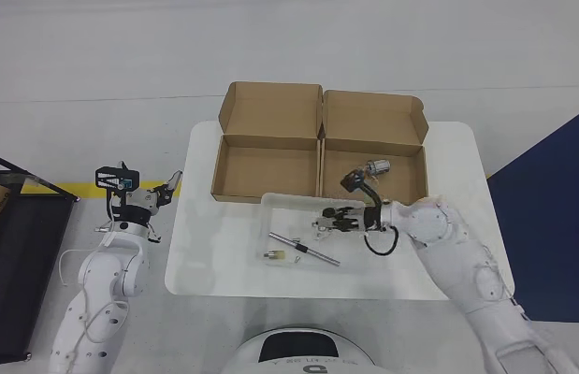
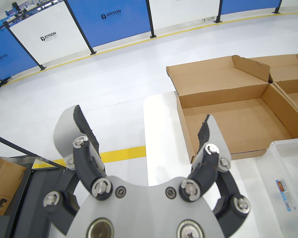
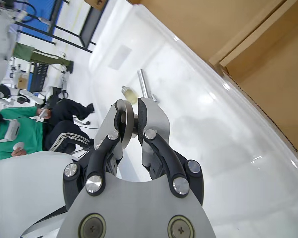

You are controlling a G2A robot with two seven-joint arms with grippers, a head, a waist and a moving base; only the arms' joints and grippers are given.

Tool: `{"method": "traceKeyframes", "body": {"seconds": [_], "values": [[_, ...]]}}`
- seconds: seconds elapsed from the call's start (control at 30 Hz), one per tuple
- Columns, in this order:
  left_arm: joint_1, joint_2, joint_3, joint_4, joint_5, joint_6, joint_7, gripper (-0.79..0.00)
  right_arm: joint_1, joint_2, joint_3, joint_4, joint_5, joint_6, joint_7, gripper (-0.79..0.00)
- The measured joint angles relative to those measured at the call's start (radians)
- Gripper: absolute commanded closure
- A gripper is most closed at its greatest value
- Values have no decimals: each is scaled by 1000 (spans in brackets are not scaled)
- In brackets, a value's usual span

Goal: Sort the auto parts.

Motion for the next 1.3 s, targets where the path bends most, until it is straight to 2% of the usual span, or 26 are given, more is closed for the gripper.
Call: {"method": "traceKeyframes", "body": {"seconds": [0.2,0.33,0.57,0.77,1.13,1.3], "values": [[0,0,0,0,0,0,0,-785,27,23,94,73,340,-136,99,0],[0,0,0,0,0,0,0,-785,75,42,108,114,521,-116,116,0],[0,0,0,0,0,0,0,-785,148,70,84,163,709,-111,122,0],[0,0,0,0,0,0,0,-785,147,87,43,109,792,-142,91,0],[0,0,0,0,0,0,0,-785,146,86,42,109,791,-137,91,0],[0,0,0,0,0,0,0,-785,187,78,38,170,874,1,61,0]]}}
